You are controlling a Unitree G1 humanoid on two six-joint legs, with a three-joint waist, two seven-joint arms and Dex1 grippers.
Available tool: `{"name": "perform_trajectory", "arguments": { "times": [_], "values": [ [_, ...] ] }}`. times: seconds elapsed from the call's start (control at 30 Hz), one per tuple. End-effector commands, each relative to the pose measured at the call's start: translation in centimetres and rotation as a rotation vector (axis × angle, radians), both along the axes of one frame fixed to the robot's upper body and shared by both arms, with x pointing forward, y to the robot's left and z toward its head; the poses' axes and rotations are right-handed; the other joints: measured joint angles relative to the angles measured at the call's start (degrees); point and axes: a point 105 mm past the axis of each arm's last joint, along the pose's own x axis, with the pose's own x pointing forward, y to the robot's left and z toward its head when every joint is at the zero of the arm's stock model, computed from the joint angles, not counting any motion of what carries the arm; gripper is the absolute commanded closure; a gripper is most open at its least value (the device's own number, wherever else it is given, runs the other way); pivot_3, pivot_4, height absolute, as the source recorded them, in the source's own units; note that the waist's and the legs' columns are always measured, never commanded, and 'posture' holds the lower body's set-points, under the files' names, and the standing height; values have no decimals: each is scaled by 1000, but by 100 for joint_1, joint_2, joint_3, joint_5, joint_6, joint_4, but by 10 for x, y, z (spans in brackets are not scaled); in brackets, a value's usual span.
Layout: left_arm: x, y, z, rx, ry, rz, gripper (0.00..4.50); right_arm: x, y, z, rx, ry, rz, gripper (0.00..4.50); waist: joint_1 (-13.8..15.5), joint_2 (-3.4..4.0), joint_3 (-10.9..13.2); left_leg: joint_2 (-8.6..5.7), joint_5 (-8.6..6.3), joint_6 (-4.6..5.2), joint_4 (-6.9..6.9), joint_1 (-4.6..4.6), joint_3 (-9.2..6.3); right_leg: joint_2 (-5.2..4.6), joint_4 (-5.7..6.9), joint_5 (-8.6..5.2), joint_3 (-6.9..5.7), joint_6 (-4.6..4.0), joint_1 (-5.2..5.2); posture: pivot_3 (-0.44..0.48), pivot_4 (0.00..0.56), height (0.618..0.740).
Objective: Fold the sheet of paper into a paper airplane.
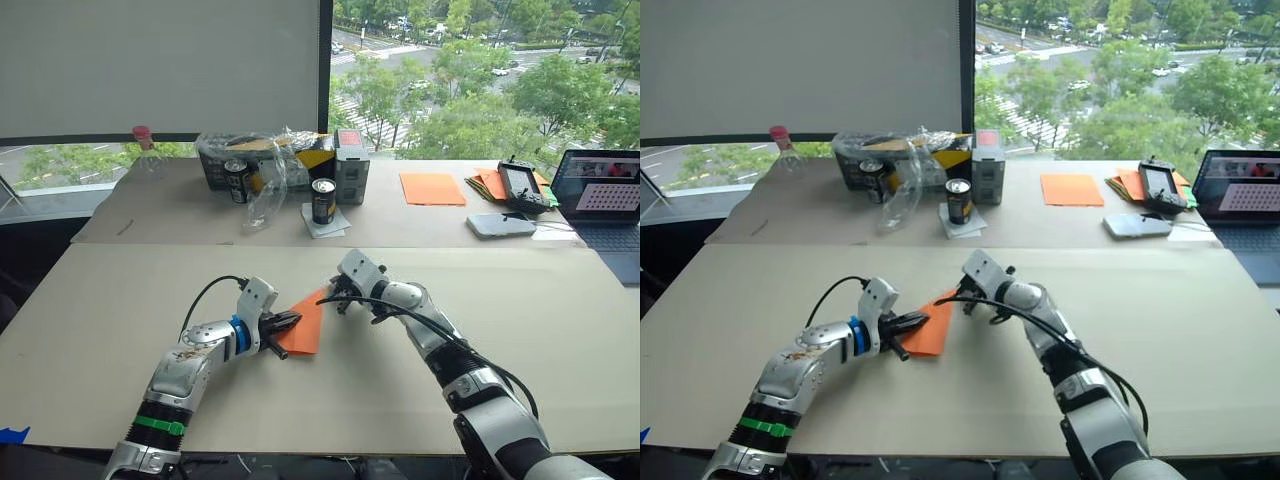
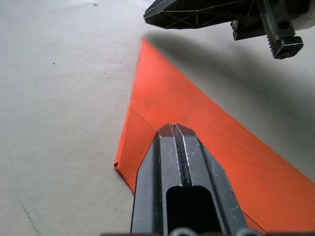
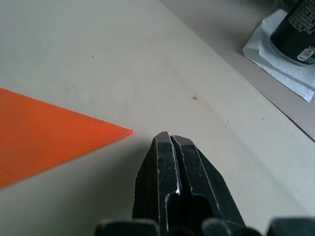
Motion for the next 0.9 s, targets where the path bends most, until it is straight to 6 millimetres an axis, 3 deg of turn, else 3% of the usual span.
{"name": "perform_trajectory", "arguments": {
  "times": [0.03,0.33,0.5,0.73,0.9],
  "values": [
    [-2,6,-19,44,67,20,4471,-13,11,15,16,-40,104,4500,-1,0,0,0,0,0,0,1,0,0,1,0,0,0,0,0,150,730],
    [-3,3,-19,43,69,4,4471,-41,15,-20,-51,94,212,4500,6,1,0,0,0,0,0,2,0,0,0,0,-1,1,2,0,150,730],
    [-4,3,-21,52,73,-11,4471,-74,15,-41,-111,178,370,4500,8,1,0,0,0,0,0,2,0,0,-3,-2,-1,3,4,0,150,730],
    [-7,2,-23,55,84,-24,4471,-115,15,-51,-140,261,535,4500,11,1,-1,0,-1,0,0,8,0,1,-4,-7,-2,11,10,0,150,730],
    [-8,4,-25,62,93,-31,4471,-131,18,-52,-197,246,629,4500,2,1,-1,1,-1,1,0,8,0,1,-4,-18,-1,29,10,0,150,730]
  ]
}}
